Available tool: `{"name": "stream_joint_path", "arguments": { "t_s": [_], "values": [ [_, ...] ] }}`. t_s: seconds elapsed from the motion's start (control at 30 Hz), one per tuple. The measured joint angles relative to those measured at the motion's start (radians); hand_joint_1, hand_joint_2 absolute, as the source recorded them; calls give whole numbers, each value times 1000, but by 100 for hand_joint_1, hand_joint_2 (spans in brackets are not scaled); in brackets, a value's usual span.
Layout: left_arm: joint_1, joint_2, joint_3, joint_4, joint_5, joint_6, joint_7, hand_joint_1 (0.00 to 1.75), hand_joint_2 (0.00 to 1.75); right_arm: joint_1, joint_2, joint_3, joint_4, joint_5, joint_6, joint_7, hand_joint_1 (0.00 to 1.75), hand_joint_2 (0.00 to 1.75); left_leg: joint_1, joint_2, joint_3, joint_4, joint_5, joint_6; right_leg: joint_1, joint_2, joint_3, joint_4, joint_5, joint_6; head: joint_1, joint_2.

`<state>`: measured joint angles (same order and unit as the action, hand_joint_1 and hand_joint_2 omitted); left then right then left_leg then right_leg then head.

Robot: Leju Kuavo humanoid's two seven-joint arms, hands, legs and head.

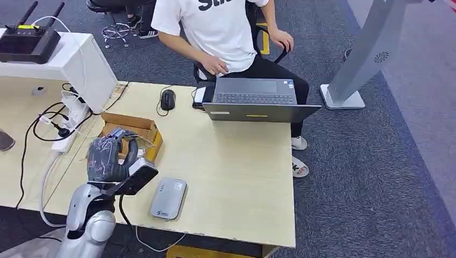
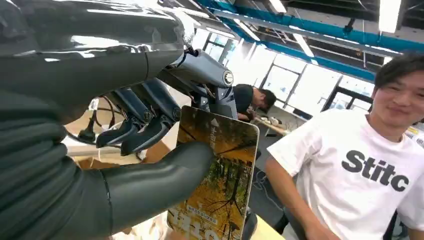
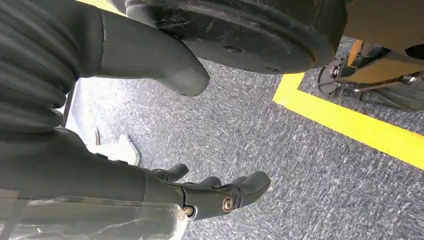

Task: Pass the card to the sensor for recognition and then transmit it.

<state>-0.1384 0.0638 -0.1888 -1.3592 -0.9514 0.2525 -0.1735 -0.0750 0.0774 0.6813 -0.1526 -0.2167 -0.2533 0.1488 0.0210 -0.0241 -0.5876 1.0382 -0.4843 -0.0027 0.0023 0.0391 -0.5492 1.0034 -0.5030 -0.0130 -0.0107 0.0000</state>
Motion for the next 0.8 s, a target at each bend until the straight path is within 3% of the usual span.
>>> {"name": "stream_joint_path", "arguments": {
  "t_s": [0.8],
  "values": [
    [32, -53, -58, 103, -14, -18, -5, 175, 175, -1, 3, 0, 0, 8, 2, 7, 0, 175, 0, 0, 0, 0, 0, 0, 0, 0, 0, 0, 0, 0, 0, 0]
  ]
}}
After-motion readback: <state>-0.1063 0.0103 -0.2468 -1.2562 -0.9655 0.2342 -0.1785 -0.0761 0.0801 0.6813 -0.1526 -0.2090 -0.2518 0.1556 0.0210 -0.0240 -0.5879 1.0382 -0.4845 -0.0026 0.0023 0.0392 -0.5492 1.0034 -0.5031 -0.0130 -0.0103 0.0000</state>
